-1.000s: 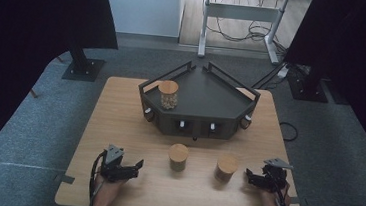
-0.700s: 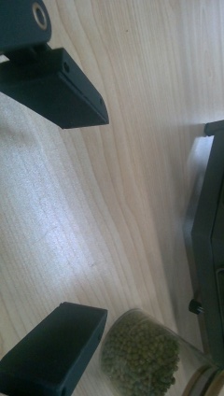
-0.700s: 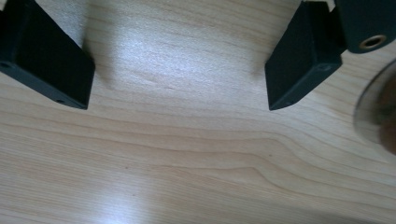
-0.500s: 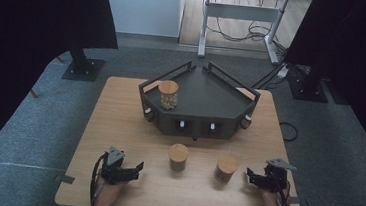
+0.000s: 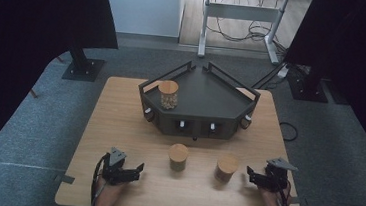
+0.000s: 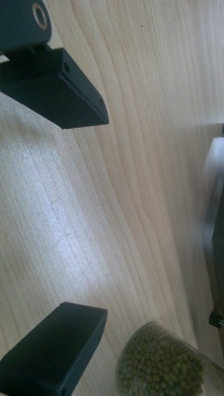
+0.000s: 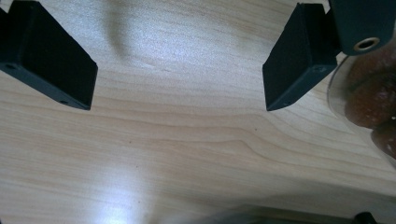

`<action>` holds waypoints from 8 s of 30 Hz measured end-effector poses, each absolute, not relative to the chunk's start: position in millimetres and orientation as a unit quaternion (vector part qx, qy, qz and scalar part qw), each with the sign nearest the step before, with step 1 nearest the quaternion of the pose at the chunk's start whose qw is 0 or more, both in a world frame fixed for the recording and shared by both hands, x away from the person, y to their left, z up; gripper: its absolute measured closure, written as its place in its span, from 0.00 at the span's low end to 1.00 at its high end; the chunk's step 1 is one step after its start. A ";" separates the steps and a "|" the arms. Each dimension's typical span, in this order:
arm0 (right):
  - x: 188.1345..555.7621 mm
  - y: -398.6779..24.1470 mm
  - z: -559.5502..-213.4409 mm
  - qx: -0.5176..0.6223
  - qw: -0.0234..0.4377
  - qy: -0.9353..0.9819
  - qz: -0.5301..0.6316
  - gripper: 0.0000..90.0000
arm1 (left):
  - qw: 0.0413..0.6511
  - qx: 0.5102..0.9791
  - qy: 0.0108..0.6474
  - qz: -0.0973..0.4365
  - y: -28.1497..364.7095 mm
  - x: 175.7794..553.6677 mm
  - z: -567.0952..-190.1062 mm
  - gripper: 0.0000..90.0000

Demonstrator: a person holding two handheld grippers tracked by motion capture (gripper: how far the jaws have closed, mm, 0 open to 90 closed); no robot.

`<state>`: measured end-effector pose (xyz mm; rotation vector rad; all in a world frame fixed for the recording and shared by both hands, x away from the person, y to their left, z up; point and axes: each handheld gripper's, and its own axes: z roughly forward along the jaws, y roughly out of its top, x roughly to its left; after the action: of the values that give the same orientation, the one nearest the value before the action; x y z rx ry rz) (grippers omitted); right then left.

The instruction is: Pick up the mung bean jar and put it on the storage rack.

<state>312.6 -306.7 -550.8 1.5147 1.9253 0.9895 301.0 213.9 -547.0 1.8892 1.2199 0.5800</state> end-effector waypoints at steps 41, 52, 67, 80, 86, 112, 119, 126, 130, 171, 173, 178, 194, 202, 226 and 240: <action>300.7 -302.7 -525.4 0.547 0.273 0.687 0.392 0.11 | 0.358 0.763 0.493 0.216 212.6 302.8 -552.3 0.08; 296.6 -298.9 -516.1 0.540 0.277 0.687 0.401 0.11 | 0.340 0.771 0.494 0.213 209.9 304.8 -553.5 0.08; 288.9 -291.8 -499.5 0.529 0.287 0.684 0.411 0.11 | 0.327 0.777 0.491 0.219 207.2 305.0 -554.0 0.08; 282.9 -284.7 -488.1 0.518 0.294 0.686 0.418 0.11 | 0.324 0.777 0.492 0.221 206.6 305.1 -554.2 0.08; 280.3 -281.8 -483.8 0.511 0.299 0.686 0.423 0.10 | 0.324 0.778 0.491 0.220 206.5 305.2 -554.3 0.07; 273.0 -264.8 -471.6 0.490 0.300 0.692 0.437 0.10 | 0.323 0.778 0.492 0.220 206.2 305.6 -554.4 0.06; 272.2 -259.1 -470.6 0.483 0.296 0.695 0.443 0.09 | 0.323 0.778 0.491 0.220 206.2 305.6 -554.5 0.06; 270.3 -250.4 -467.6 0.471 0.292 0.698 0.453 0.10 | 0.323 0.778 0.492 0.220 206.1 305.5 -554.5 0.06; 269.3 -245.6 -465.9 0.466 0.291 0.700 0.456 0.10 | 0.323 0.777 0.493 0.221 206.0 305.4 -554.5 0.06; 258.4 -198.4 -457.0 0.420 0.276 0.718 0.482 0.10 | 0.319 0.774 0.500 0.221 205.3 306.1 -554.7 0.04; 258.1 -195.4 -456.8 0.417 0.275 0.719 0.483 0.10 | 0.319 0.774 0.500 0.221 205.3 306.2 -554.7 0.04; 258.4 -189.9 -456.6 0.412 0.274 0.721 0.485 0.10 | 0.319 0.774 0.500 0.221 205.3 306.2 -554.7 0.04; 259.3 -173.1 -456.3 0.404 0.268 0.724 0.491 0.07 | 0.319 0.775 0.499 0.221 205.1 306.3 -554.8 0.03; 260.2 -164.4 -458.1 0.399 0.269 0.726 0.492 0.06 | 0.319 0.775 0.500 0.221 205.1 306.3 -554.8 0.03; 263.9 -139.9 -461.5 0.392 0.269 0.724 0.500 0.02 | 0.318 0.775 0.500 0.221 204.9 306.4 -554.8 0.03; 265.4 -128.9 -465.4 0.384 0.271 0.726 0.502 0.03 | 0.318 0.775 0.500 0.221 204.9 306.4 -554.8 0.03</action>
<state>265.4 -128.9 -465.4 1.0336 1.9555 1.3518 306.4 204.9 -554.8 2.0377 1.3148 0.5806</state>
